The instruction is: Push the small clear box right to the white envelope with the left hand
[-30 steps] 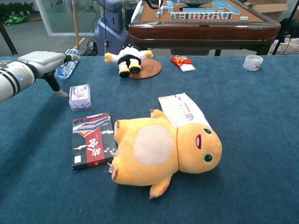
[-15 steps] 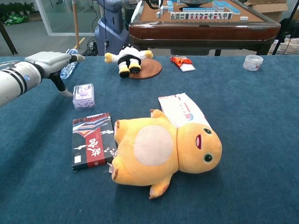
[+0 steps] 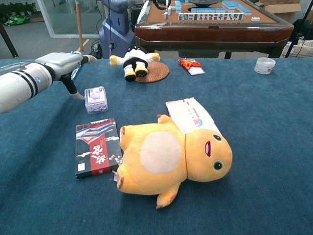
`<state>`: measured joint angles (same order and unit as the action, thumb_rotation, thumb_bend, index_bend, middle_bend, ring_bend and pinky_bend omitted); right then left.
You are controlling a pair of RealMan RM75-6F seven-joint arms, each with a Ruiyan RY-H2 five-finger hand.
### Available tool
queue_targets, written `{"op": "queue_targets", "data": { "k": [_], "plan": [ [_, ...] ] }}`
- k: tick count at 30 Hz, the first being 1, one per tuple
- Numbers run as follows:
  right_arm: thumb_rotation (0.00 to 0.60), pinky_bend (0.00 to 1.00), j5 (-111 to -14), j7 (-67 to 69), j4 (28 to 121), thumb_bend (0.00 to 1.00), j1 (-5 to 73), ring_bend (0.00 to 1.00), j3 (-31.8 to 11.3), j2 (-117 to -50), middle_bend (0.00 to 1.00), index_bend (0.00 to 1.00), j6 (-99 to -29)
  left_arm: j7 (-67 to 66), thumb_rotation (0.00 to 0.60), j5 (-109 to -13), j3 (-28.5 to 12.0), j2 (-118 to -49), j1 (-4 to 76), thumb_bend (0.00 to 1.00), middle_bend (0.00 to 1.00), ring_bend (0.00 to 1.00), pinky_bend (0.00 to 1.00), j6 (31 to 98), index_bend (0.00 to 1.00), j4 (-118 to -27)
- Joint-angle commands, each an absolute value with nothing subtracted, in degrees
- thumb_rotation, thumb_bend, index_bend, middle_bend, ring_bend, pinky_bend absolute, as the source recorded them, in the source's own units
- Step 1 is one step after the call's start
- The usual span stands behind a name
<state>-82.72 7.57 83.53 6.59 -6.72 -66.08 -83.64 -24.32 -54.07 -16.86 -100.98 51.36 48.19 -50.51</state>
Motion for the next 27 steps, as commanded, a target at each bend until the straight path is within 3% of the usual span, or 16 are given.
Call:
{"op": "queue_targets", "data": {
  "k": [1, 27],
  "plan": [
    [0.6, 0.4, -82.54, 7.81, 83.27, 0.0, 6.48, 0.29, -6.72, -66.2, 0.37, 0.38, -83.61, -24.17, 0.6, -54.19, -16.94, -101.45, 51.71, 0.0, 0.0, 0.0, 0.0, 47.96, 0.0, -49.96],
    [0.6, 0.4, -82.25, 9.64, 80.76, 0.0, 6.43, 0.29, -6.5, -67.51, 0.37, 0.38, -82.6, -24.16, 0.6, -54.43, -18.06, -105.14, 55.26, 0.0, 0.0, 0.0, 0.0, 45.99, 0.0, -46.47]
  ]
}}
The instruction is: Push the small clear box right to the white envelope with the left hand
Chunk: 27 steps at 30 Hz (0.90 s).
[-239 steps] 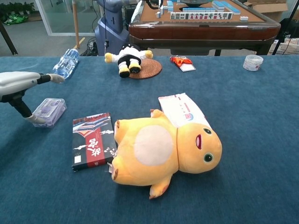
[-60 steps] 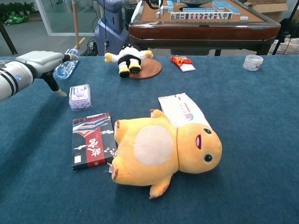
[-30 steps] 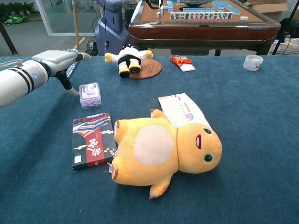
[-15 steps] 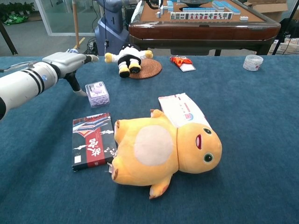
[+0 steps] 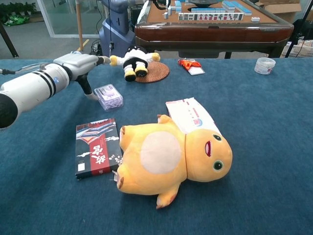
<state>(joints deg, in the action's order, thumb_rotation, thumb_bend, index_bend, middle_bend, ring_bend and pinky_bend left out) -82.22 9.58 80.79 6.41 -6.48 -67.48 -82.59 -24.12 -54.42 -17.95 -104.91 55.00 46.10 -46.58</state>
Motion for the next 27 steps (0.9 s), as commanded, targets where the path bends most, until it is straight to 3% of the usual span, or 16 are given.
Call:
{"op": "queue_targets", "data": {
  "k": [1, 8, 15, 17, 21, 24, 27],
  "plan": [
    [0.6, 0.4, -82.28, 9.67, 80.73, 0.0, 6.43, 0.29, -6.5, -67.53, 0.37, 0.38, -82.6, -24.18, 0.6, -54.41, -18.13, -105.31, 55.43, 0.0, 0.0, 0.0, 0.0, 45.93, 0.0, -46.4],
    [0.6, 0.4, -82.42, 9.89, 80.89, 0.0, 6.57, 0.29, -6.78, -67.15, 0.37, 0.38, -82.74, -25.17, 0.6, -54.41, -18.37, -105.1, 55.7, 0.0, 0.0, 0.0, 0.0, 47.02, 0.0, -47.82],
    [0.6, 0.4, -82.89, 10.1, 81.46, 0.0, 6.88, 0.29, -7.19, -66.55, 0.37, 0.38, -83.15, -28.25, 0.6, -52.98, -18.21, -99.71, 52.77, 0.0, 0.0, 0.0, 0.01, 50.71, 0.0, -57.91],
    [0.6, 0.4, -83.07, 10.06, 81.66, 0.0, 6.95, 0.29, -7.24, -66.45, 0.37, 0.38, -83.27, -29.42, 0.6, -51.75, -18.3, -97.65, 51.86, 0.0, 0.0, 0.0, 0.09, 51.4, 0.0, -61.64],
    [0.6, 0.4, -83.44, 9.86, 82.25, 0.0, 7.03, 0.29, -7.36, -66.19, 0.37, 0.38, -83.71, -31.84, 0.6, -50.26, -18.16, -93.1, 49.79, 0.0, 0.0, 0.04, 0.35, 54.72, 0.0, -69.82],
    [0.6, 0.4, -83.63, 9.73, 82.68, 0.0, 7.0, 0.29, -7.43, -65.96, 0.37, 0.37, -84.07, -33.29, 0.6, -49.57, -17.62, -90.25, 48.43, 0.0, 0.03, 0.25, 0.54, 56.72, 0.0, -74.75],
    [0.6, 0.4, -83.79, 9.64, 83.04, 0.0, 6.93, 0.29, -7.43, -65.79, 0.37, 0.38, -84.37, -33.03, 0.6, -48.62, -17.25, -88.16, 47.16, 0.0, 0.27, 0.44, 0.69, 57.64, 0.07, -78.58]
  ]
}}
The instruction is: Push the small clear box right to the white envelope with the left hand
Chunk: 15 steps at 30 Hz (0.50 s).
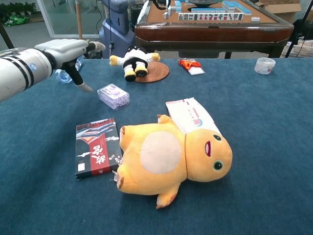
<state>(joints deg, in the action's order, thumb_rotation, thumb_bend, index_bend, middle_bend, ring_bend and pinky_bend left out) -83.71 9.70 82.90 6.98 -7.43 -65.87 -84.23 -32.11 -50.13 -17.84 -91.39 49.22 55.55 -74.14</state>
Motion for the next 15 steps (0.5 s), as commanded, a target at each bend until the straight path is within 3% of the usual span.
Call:
{"op": "queue_targets", "data": {
  "k": [1, 5, 8, 10, 15],
  "plan": [
    [0.6, 0.4, -83.8, 9.61, 83.1, 0.0, 6.9, 0.29, -7.43, -65.77, 0.37, 0.38, -84.44, -32.98, 0.6, -48.14, -17.14, -87.73, 46.89, 0.0, 0.36, 0.52, 0.75, 57.71, 0.13, -79.33],
    [0.6, 0.4, -83.91, 9.7, 83.29, 0.0, 6.81, 0.29, -7.38, -65.75, 0.37, 0.38, -84.66, -31.59, 0.6, -46.14, -17.3, -86.42, 46.31, 0.04, 0.74, 0.78, 0.93, 57.19, 0.33, -81.74],
    [0.6, 0.4, -84.0, 9.82, 83.42, 0.0, 6.77, 0.29, -7.34, -65.68, 0.37, 0.4, -84.78, -30.31, 0.6, -45.61, -17.42, -86.16, 46.3, 0.09, 0.96, 0.96, 1.0, 56.63, 0.45, -82.0],
    [0.6, 0.4, -84.02, 9.89, 83.49, 0.0, 6.74, 0.29, -7.41, -65.6, 0.37, 0.4, -84.95, -29.09, 0.6, -44.07, -17.87, -85.83, 46.52, 0.14, 1.0, 1.0, 1.0, 55.21, 0.47, -82.29],
    [0.6, 0.4, -83.95, 9.95, 83.74, 0.0, 6.63, 0.29, -7.57, -65.29, 0.37, 0.41, -85.28, -26.9, 0.6, -36.19, -19.33, -84.41, 48.0, 0.32, 1.0, 1.0, 1.0, 49.33, 0.36, -82.86]
  ]
}}
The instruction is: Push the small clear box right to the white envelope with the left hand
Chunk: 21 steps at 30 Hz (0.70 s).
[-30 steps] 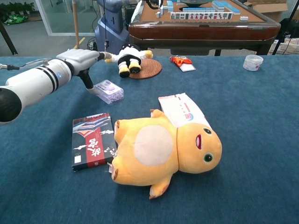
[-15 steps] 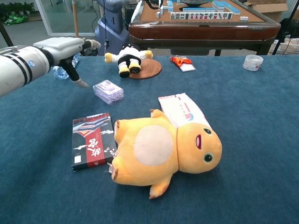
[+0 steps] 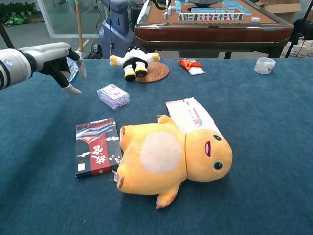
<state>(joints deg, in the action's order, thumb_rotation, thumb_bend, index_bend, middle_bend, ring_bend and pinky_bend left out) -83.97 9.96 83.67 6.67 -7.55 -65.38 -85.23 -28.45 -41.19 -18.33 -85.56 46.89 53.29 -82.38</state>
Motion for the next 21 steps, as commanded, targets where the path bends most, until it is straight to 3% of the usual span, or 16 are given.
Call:
{"op": "queue_targets", "data": {
  "k": [1, 8, 14, 21],
  "plan": [
    [0.6, 0.4, -83.96, 9.94, 83.8, 0.0, 6.6, 0.29, -7.56, -65.19, 0.37, 0.41, -85.32, -26.92, 0.6, -34.61, -19.33, -84.04, 48.44, 0.35, 1.0, 1.0, 1.0, 48.14, 0.35, -82.88],
    [0.6, 0.4, -83.69, 9.88, 84.01, 0.0, 6.46, 0.29, -7.55, -64.85, 0.37, 0.41, -85.25, -29.81, 0.6, -23.69, -16.55, -82.12, 52.94, 0.56, 1.0, 1.0, 1.0, 42.37, 0.32, -81.89],
    [0.6, 0.4, -83.53, 9.9, 83.76, 0.0, 6.54, 0.29, -7.47, -65.13, 0.37, 0.42, -84.91, -31.34, 0.6, -14.58, -14.01, -80.82, 57.39, 0.64, 1.0, 1.0, 1.0, 38.26, 0.22, -80.86],
    [0.6, 0.4, -83.38, 10.24, 83.29, 0.0, 6.52, 0.29, -7.42, -65.31, 0.37, 0.43, -84.74, -29.07, 0.6, -10.37, -12.85, -81.49, 60.14, 0.69, 1.0, 1.0, 1.0, 37.01, 0.08, -78.38]
  ]
}}
